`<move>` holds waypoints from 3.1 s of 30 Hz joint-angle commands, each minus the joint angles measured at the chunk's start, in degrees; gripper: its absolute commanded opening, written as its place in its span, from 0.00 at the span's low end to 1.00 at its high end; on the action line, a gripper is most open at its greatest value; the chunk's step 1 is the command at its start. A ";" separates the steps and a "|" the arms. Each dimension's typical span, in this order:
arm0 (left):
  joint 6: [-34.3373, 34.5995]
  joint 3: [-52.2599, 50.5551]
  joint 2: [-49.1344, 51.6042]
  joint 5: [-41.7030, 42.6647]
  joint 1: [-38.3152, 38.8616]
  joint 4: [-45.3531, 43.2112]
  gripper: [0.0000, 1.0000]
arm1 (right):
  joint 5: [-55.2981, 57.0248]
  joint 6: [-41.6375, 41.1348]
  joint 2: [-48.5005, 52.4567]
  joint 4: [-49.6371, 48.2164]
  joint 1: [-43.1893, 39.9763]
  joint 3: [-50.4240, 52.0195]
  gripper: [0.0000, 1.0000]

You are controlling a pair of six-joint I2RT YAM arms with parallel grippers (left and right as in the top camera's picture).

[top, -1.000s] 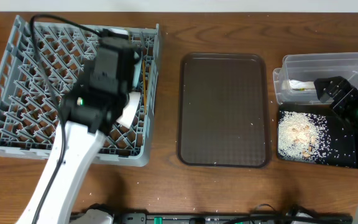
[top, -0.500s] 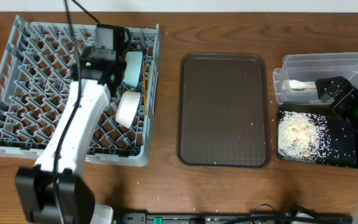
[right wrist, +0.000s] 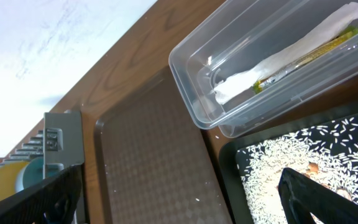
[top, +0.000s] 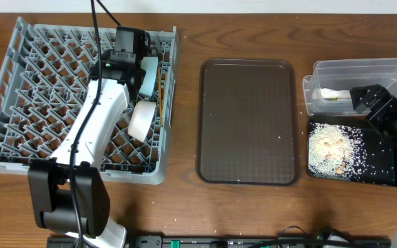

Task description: Sort waste into correct bins and load items into the dishwasher

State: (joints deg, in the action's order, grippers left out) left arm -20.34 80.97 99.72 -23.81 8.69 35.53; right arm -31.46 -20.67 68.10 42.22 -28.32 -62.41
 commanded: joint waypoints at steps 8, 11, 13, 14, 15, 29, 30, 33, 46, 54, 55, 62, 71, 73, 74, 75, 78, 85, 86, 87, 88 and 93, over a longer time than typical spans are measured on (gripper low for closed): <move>8.17 -0.20 -7.54 0.83 3.50 1.20 0.87 | -0.02 -0.74 -0.26 0.02 -0.22 -0.48 0.99; 11.65 -0.20 -12.13 4.59 4.63 2.99 0.88 | -0.04 -0.68 -0.26 0.07 -0.04 -0.48 0.99; 15.78 -0.17 -15.72 9.53 4.79 4.70 0.89 | 0.04 1.31 -0.26 0.04 0.85 -0.48 0.99; 18.38 -0.17 -17.31 12.13 4.79 5.40 0.90 | 0.39 2.73 -0.28 0.11 1.70 -0.48 0.99; 21.79 -0.17 -18.86 14.75 4.70 5.92 0.90 | 1.14 3.61 -0.28 0.46 2.86 -0.48 0.99; 29.22 -0.17 -29.00 29.35 4.57 11.72 0.93 | 17.64 7.89 -0.26 -2.97 34.32 -0.48 0.99; 29.22 -0.17 -28.96 29.35 4.57 12.15 0.92 | 17.94 7.89 -0.26 -3.87 35.87 -0.48 0.99; 29.22 -0.17 -28.61 29.35 4.57 12.41 0.93 | 17.92 7.89 -0.26 -6.23 38.69 -0.48 0.99; 29.22 -0.17 -28.55 29.35 4.57 12.41 0.93 | 17.75 7.87 -0.26 -6.25 40.39 -0.48 0.99; 29.22 -0.17 -28.55 29.35 4.57 12.41 0.93 | 22.99 9.77 -0.98 -3.76 39.17 -0.48 0.99; 29.22 -0.17 -28.55 29.35 4.57 12.41 0.93 | 22.56 10.86 -1.70 -3.15 38.71 -0.48 0.99; 29.22 -0.17 -28.55 29.35 4.57 12.44 0.93 | 23.21 23.30 -15.10 -0.22 38.34 0.52 0.99; 29.22 -0.17 -28.55 29.35 4.57 12.44 0.93 | 28.37 25.59 -37.97 -11.17 35.32 21.11 0.99; 29.22 -0.17 -28.55 29.35 4.57 12.44 0.93 | 28.39 25.59 -43.52 -13.97 35.01 26.91 0.99; 29.22 -0.17 -28.55 29.35 4.57 12.41 0.93 | 28.41 25.64 -46.53 -14.88 35.04 29.88 0.99; 29.22 -0.17 -28.55 29.35 4.57 12.41 0.93 | 28.44 25.66 -48.63 -15.28 35.01 31.80 0.99; 29.22 -0.17 -28.55 29.35 4.57 12.44 0.93 | 28.41 25.66 -55.93 -15.74 35.04 38.36 0.99; 29.22 -0.17 -28.55 29.35 4.57 12.44 0.93 | 28.39 25.57 -67.17 -21.46 35.01 50.34 0.99; 29.22 -0.17 -28.55 29.35 4.57 12.41 0.93 | 28.39 25.46 -68.00 -23.04 34.99 51.65 0.99; 29.22 -0.17 -28.55 29.35 4.57 12.41 0.93 | 28.39 25.46 -67.71 -25.07 35.06 52.72 0.99; 29.22 -0.17 -28.55 29.35 4.57 12.41 0.94 | 28.39 25.44 -67.76 -26.80 35.08 53.81 0.99; 29.22 -0.17 -28.55 29.35 4.57 12.41 0.93 | 28.30 25.46 -67.80 -34.49 35.10 59.21 0.99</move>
State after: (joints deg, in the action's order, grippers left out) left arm 8.80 80.93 71.16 5.06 13.50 47.83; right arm -3.55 4.21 0.73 10.09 7.42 -5.87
